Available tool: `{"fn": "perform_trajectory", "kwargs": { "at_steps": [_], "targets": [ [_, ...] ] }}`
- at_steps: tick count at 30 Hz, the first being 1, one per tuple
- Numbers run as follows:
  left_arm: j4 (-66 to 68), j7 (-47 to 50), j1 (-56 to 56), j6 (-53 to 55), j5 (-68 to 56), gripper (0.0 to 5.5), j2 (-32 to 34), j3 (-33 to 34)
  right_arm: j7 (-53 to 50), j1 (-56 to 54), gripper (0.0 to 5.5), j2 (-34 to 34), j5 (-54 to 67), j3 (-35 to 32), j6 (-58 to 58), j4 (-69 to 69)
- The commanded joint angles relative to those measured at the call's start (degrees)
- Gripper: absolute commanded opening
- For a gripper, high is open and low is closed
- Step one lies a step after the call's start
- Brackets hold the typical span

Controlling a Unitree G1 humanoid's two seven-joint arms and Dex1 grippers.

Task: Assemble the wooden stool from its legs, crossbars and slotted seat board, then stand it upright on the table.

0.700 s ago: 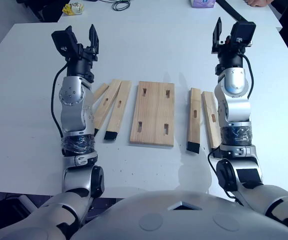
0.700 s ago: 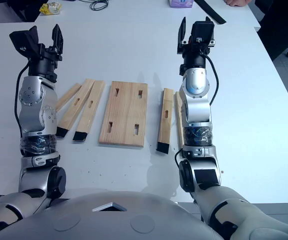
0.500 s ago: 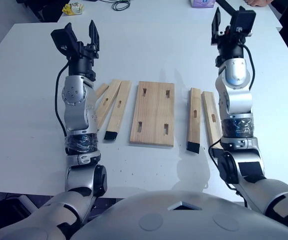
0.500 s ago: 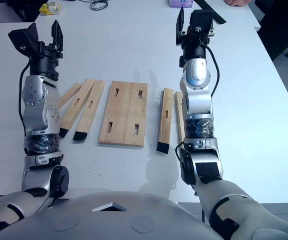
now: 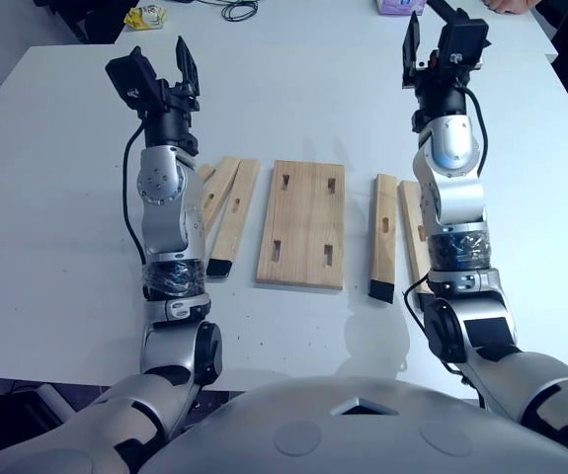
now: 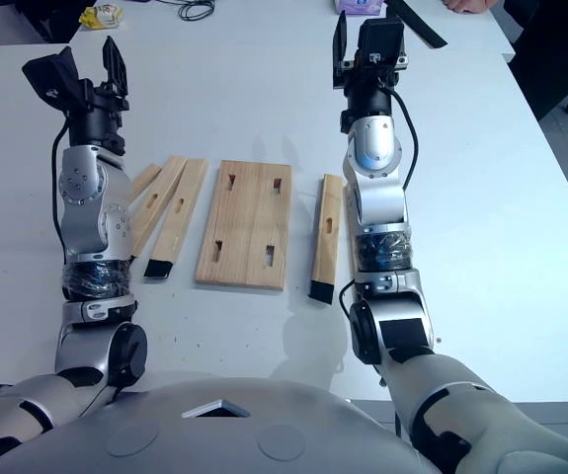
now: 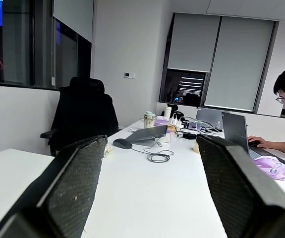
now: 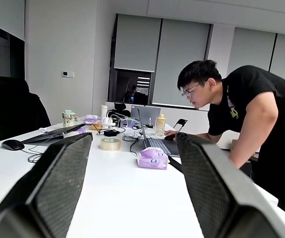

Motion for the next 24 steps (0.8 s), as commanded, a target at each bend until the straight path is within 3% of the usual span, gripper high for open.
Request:
{"fn": "perform_trajectory", "kwargs": {
  "at_steps": [1, 16, 24],
  "targets": [
    [-0.15, -1.33, -1.01, 0.57, -0.19, 3.34, 0.84, -0.18, -0.36, -0.15, 3.11, -0.02, 0.48, -0.93, 0.03, 0.39],
    [0.15, -5.08, 1.63, 1.67, 0.16, 3.34, 3.05, -0.53, -0.63, 1.09, 3.11, -0.25, -0.56, -0.37, 0.35, 0.05],
    [0.56, -19.84, 4.46, 5.05, -4.22, 3.34, 14.93, 2.43, -0.42, 2.56, 3.11, -1.34, -0.35, -1.37, 0.57, -0.95]
  ]
}}
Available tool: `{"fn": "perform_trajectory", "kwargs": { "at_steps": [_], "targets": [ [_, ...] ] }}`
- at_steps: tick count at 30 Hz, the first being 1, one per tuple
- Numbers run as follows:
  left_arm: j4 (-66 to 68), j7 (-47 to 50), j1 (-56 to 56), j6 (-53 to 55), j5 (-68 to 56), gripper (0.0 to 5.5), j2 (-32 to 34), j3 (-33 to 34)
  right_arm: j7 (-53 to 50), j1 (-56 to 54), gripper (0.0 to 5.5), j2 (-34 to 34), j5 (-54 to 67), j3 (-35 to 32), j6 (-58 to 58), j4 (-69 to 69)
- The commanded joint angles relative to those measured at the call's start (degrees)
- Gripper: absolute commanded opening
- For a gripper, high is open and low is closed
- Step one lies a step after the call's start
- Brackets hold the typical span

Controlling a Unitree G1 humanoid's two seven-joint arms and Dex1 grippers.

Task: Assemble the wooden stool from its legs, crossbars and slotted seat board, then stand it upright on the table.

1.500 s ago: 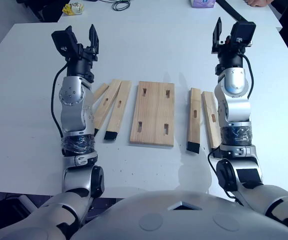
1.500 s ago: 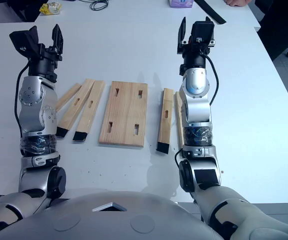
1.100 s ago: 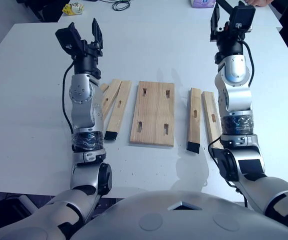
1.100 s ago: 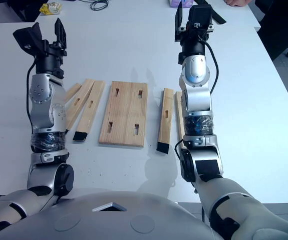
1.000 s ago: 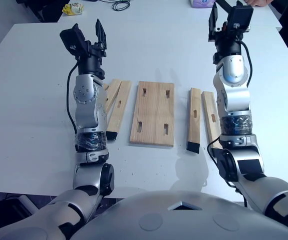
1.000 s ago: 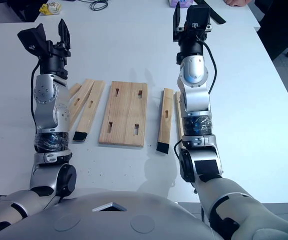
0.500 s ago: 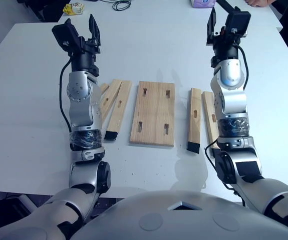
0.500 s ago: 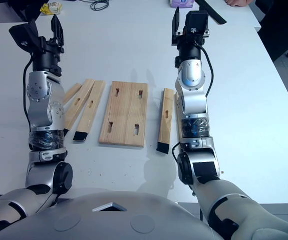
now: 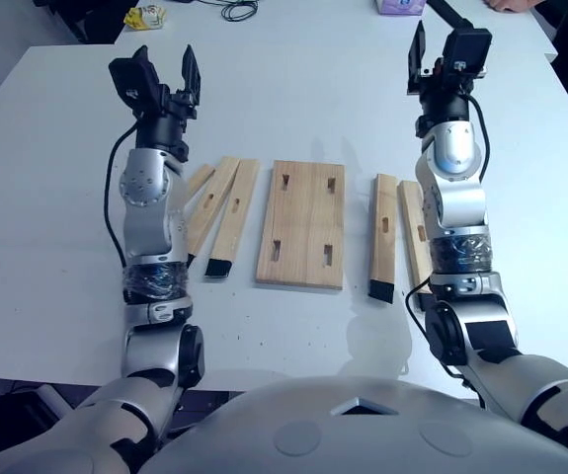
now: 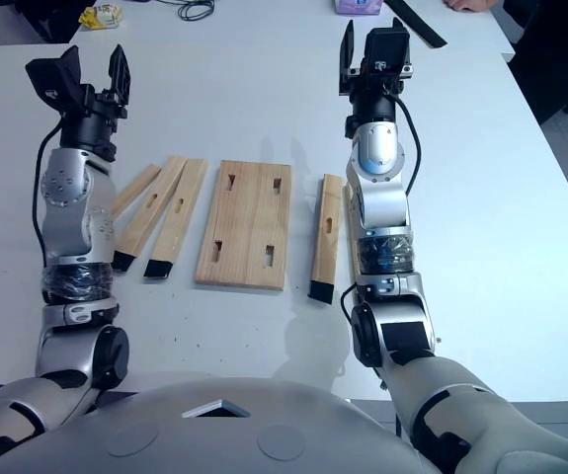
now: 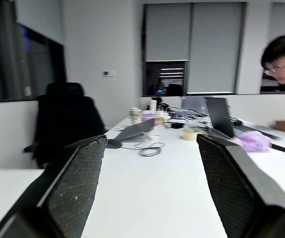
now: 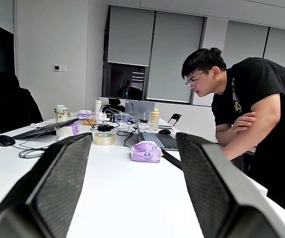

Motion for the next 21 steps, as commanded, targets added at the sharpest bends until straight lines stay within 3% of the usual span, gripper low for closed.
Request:
{"fn": "perform_trajectory", "kwargs": {
  "at_steps": [1, 6, 10, 21],
  "targets": [
    [0.72, -8.77, 2.79, 3.76, -3.55, 3.34, 8.14, 2.95, 0.07, 1.84, 3.11, -0.54, 0.12, -0.65, 0.73, -1.42],
    [6.14, -23.24, 5.00, 5.64, -5.47, 3.34, 17.59, 2.22, -0.61, 2.79, 3.11, -0.55, 0.08, -1.36, 0.77, -2.05],
    [18.48, -29.60, 3.38, 2.97, -3.41, 3.34, 21.79, 0.92, -1.08, 2.77, 3.11, -0.55, 0.01, -1.54, 0.75, -2.34],
    [34.88, -39.11, 3.94, -3.67, -0.09, 3.34, 24.10, -2.17, -0.69, 2.56, 3.11, -1.24, 0.19, -1.42, 1.14, -2.81]
  ]
}}
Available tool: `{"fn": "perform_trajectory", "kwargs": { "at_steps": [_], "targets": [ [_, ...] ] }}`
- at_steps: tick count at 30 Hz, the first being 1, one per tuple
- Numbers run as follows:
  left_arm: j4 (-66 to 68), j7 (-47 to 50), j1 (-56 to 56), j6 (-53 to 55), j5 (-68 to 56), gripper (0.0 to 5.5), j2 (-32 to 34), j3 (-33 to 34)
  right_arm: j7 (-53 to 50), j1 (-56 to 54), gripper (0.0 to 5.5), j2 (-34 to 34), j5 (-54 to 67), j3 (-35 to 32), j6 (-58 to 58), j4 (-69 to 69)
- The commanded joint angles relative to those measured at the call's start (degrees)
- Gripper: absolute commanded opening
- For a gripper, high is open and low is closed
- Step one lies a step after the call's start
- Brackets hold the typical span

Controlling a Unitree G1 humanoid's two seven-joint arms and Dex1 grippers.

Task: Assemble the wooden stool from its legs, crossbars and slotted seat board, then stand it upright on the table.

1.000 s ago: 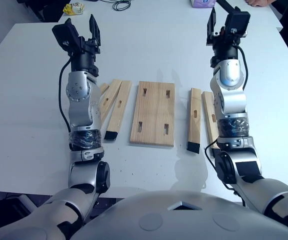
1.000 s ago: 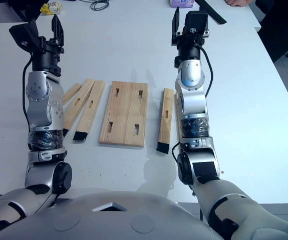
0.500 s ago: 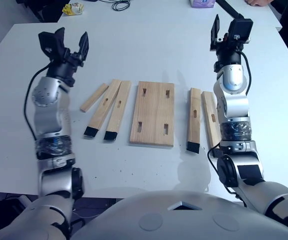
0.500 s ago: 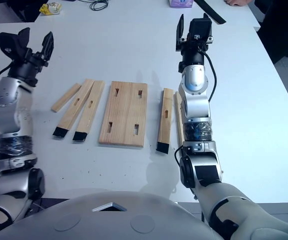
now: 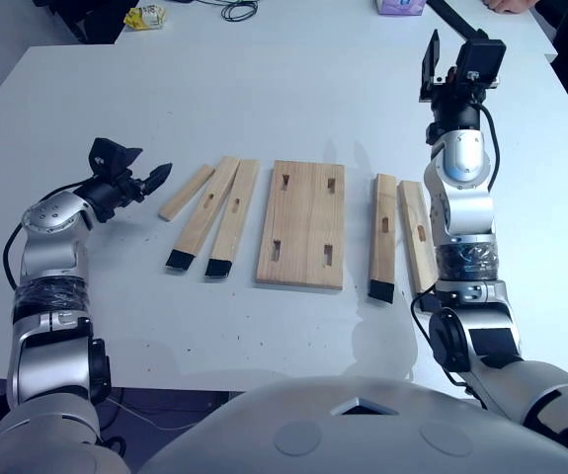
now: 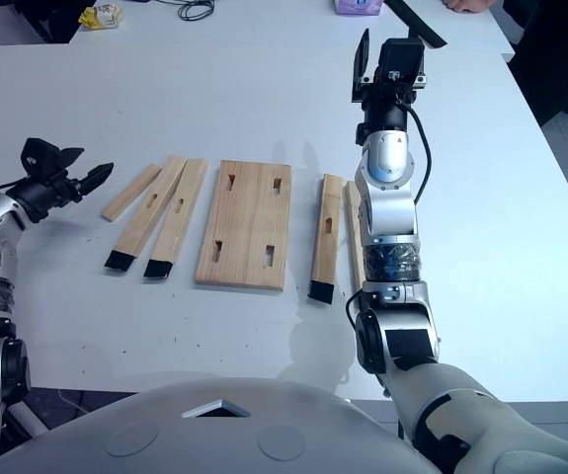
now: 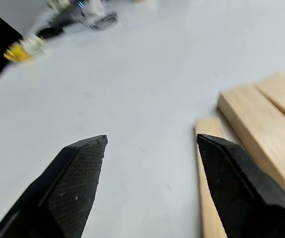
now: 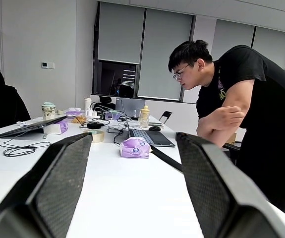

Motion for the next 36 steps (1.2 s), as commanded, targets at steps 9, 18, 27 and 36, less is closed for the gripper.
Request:
{"fn": "perform_trajectory", "kwargs": {
  "at_steps": [9, 18, 27, 36],
  "targets": [
    [0.48, -5.82, 2.18, -0.04, -0.06, 3.34, 0.42, -1.58, -0.34, 1.37, 3.11, 0.30, 0.03, -0.10, 1.51, -2.10],
    [5.20, -5.80, 0.62, -0.66, 3.64, 3.34, -0.98, -5.41, -0.76, 1.57, 3.11, 1.08, 0.09, -0.10, 1.62, -2.10],
    [8.96, -5.96, -1.24, 2.52, 5.63, 2.88, 0.71, -8.07, -1.61, 2.54, 3.08, 1.86, 0.46, -0.51, 1.13, -3.16],
    [5.41, -10.14, -1.93, 11.77, 6.43, 1.48, 4.87, -11.49, -5.46, 6.16, 3.08, 4.29, -0.17, -0.93, 0.98, -6.12]
  ]
}}
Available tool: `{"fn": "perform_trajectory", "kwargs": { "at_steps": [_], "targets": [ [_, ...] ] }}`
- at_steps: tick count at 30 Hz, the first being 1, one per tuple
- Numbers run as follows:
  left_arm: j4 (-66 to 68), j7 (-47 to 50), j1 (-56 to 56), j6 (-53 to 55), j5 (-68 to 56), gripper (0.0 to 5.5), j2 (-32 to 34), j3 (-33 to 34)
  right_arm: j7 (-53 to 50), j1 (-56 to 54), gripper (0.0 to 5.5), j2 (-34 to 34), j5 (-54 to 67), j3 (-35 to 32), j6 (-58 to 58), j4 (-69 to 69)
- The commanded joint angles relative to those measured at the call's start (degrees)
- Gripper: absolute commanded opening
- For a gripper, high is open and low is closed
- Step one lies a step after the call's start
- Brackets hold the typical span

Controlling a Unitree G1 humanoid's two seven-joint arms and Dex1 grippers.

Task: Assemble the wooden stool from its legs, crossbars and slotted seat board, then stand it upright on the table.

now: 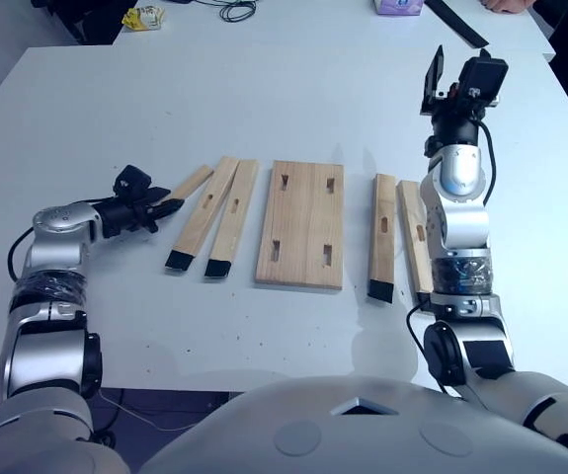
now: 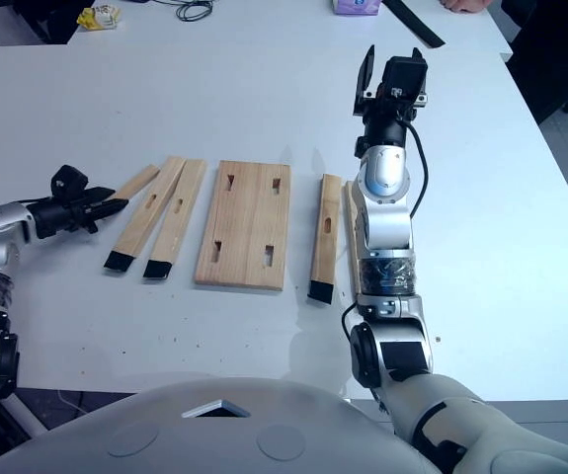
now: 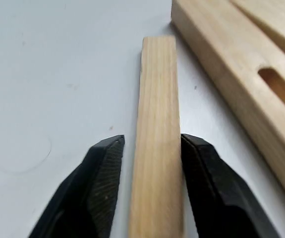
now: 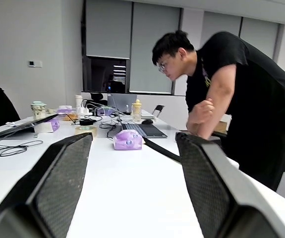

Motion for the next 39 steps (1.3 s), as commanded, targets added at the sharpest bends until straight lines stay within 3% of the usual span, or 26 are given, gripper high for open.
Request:
{"fn": "perform_trajectory", "kwargs": {
  "at_steps": [1, 8, 14, 18, 21, 25, 31, 34, 39],
  "targets": [
    [0.33, -1.61, 1.12, 3.88, 3.17, 1.32, 1.12, -3.23, -1.95, 1.81, 3.08, 1.34, -0.40, -0.53, -0.06, -2.07],
    [1.00, -0.48, -0.79, 3.08, 4.30, 1.31, 1.16, -4.81, -3.09, 3.27, 3.08, 0.94, -0.41, -1.99, 0.18, -2.69],
    [-4.98, 8.16, -5.49, 5.09, -4.82, 1.31, -3.59, 5.13, 2.55, -1.05, 3.08, -2.03, 2.98, -2.55, 0.48, -0.01],
    [-18.89, 7.41, -9.30, 11.10, -17.80, 1.31, -7.87, 12.43, 17.31, -7.89, 3.08, -3.21, 19.97, -6.85, 10.62, 4.48],
    [-29.00, 6.56, -7.50, 14.88, -27.00, 1.31, -10.59, 16.09, 32.50, -13.28, 3.08, -6.54, 29.74, -6.18, 19.87, 6.66],
    [-37.19, 6.09, -5.34, 18.65, -33.70, 1.31, -14.44, 15.03, 48.39, -19.25, 3.08, -11.85, 38.26, -5.25, 30.61, 9.96],
    [-41.67, 1.16, -4.34, 22.60, -36.45, 1.31, -14.92, 10.47, 77.42, -20.04, 3.08, -23.44, 38.20, 4.25, 34.07, 10.13],
    [-42.48, -0.71, -4.71, 23.31, -38.16, 1.31, -15.48, 10.13, 83.32, -20.01, 3.08, -25.35, 38.30, 5.50, 33.64, 9.49],
    [-46.20, -2.88, -3.43, 24.17, -40.37, 1.31, -16.88, 8.09, 84.65, -20.52, 3.08, -24.23, 40.62, 5.39, 36.24, 7.13]
  ]
}}
